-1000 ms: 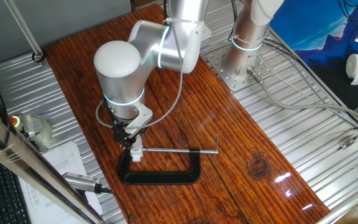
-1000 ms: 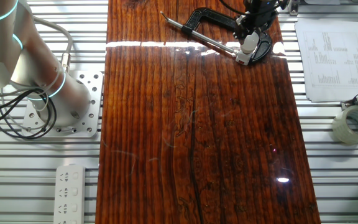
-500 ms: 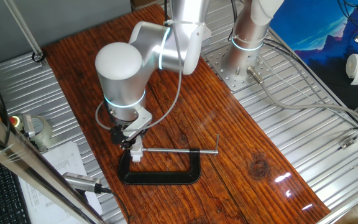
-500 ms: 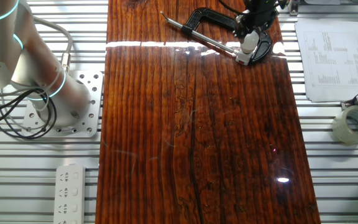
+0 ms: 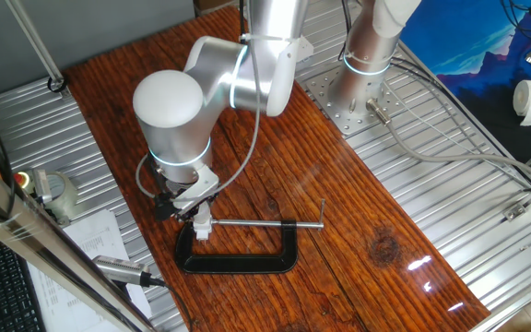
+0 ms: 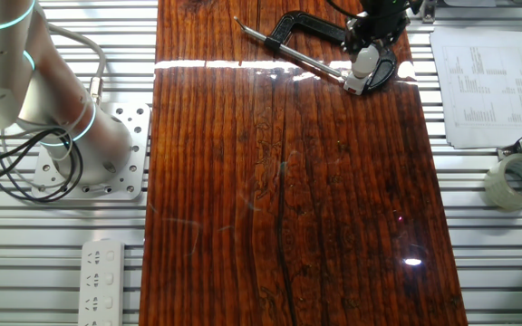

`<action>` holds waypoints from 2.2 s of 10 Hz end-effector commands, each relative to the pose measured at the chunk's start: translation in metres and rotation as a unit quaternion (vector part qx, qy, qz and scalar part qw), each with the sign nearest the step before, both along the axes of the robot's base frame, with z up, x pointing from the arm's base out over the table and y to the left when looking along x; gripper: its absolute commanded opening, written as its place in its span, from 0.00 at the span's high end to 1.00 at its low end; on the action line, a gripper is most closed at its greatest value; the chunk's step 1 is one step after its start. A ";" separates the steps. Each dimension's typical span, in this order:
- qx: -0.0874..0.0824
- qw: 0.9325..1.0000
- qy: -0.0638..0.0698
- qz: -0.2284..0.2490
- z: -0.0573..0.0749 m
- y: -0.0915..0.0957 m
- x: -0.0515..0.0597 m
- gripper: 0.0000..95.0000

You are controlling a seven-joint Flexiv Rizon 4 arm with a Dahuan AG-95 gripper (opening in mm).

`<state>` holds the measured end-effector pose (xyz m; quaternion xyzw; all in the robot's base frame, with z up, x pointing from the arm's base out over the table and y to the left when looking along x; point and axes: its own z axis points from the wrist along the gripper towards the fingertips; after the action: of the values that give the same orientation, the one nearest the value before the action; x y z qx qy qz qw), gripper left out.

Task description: Install the light bulb by rotating it

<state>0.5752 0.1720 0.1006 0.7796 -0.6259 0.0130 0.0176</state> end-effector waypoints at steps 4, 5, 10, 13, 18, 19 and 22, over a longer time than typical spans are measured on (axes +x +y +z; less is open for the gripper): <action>-0.002 0.995 -0.004 -0.099 0.000 -0.005 0.004 1.00; -0.002 0.993 -0.007 -0.116 0.000 -0.005 0.004 1.00; -0.009 0.986 -0.002 -0.169 0.000 -0.005 0.004 1.00; -0.009 0.981 0.001 -0.194 0.000 -0.005 0.004 1.00; -0.011 0.963 -0.006 -0.269 0.000 -0.005 0.004 1.00; -0.010 0.960 -0.006 -0.280 0.000 -0.005 0.004 1.00; -0.010 0.945 -0.008 -0.328 0.000 -0.005 0.005 1.00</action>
<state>0.5782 0.1688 0.1003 0.5423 -0.8396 0.0166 0.0246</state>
